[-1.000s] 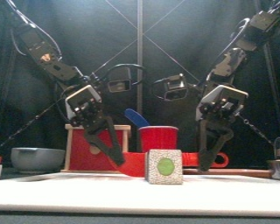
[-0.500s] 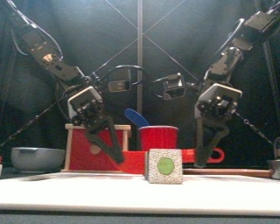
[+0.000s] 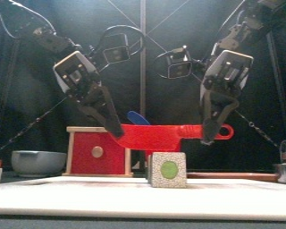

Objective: Cut the sushi into 4 pieces with the knife
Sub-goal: Cut the sushi into 4 pieces

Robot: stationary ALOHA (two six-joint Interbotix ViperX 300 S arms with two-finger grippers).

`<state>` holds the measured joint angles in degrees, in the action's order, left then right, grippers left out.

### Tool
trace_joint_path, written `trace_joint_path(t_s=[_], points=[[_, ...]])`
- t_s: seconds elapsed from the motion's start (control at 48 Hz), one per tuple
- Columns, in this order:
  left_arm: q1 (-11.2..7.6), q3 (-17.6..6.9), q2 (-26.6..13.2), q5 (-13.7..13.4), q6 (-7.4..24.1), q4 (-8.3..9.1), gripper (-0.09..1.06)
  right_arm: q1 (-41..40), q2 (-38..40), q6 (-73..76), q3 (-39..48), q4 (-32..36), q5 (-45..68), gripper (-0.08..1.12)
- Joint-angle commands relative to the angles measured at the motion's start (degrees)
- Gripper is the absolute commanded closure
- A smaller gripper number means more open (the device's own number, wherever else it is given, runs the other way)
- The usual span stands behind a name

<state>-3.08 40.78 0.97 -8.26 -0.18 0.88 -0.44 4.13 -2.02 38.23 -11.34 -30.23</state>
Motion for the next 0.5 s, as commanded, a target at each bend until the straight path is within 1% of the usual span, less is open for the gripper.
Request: trace_joint_path(t_s=[0.021, 0.125, 0.229, 0.375, 0.5], points=[[-0.7, -1.1, 1.0, -1.1, 0.0, 0.09, 0.51, 1.2, 1.8, 3.1, -0.4, 3.3, -1.7, 0.89], [-1.32, -1.7, 0.7, -1.6, -0.1, 0.0, 0.52, 2.8, 1.8, 7.2, -0.5, 7.2, -2.1, 0.89], [-2.2, -1.7, 0.4, -2.1, -0.2, -0.7, 0.51, 3.5, 1.8, 10.6, -0.2, 9.7, -2.5, 0.89], [-3.78, -1.6, 0.3, -2.3, -0.2, -3.25, 0.51, 4.7, 2.1, 12.9, -0.4, 11.4, -2.5, 0.89], [-4.83, -1.7, 0.3, -2.5, -0.2, -4.39, 0.52, 4.8, 2.7, 13.2, -0.4, 11.2, -2.5, 0.89]])
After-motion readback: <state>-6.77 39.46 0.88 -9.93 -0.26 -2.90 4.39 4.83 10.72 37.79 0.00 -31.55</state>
